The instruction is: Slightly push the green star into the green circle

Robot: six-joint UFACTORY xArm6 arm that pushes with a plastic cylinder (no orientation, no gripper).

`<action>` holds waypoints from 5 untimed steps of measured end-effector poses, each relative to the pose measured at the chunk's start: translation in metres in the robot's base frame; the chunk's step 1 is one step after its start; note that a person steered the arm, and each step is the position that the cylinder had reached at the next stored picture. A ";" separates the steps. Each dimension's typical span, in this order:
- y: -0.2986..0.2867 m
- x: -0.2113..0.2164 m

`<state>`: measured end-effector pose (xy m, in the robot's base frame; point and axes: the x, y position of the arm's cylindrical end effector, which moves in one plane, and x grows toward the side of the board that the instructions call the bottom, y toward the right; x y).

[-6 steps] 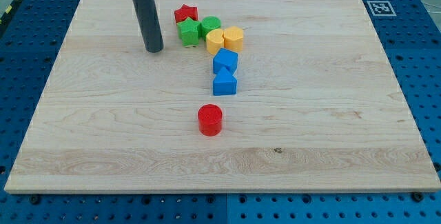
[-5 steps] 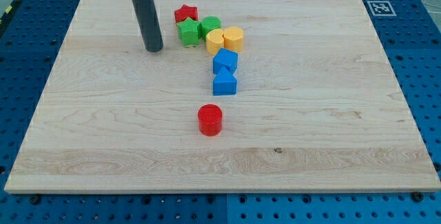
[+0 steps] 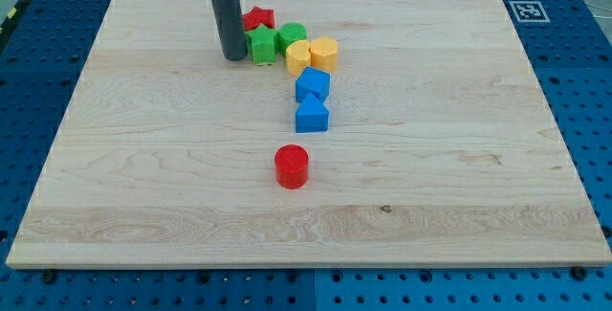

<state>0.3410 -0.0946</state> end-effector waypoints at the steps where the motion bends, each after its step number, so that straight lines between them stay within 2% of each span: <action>1: 0.028 0.000; 3: 0.059 -0.004; 5: 0.059 -0.021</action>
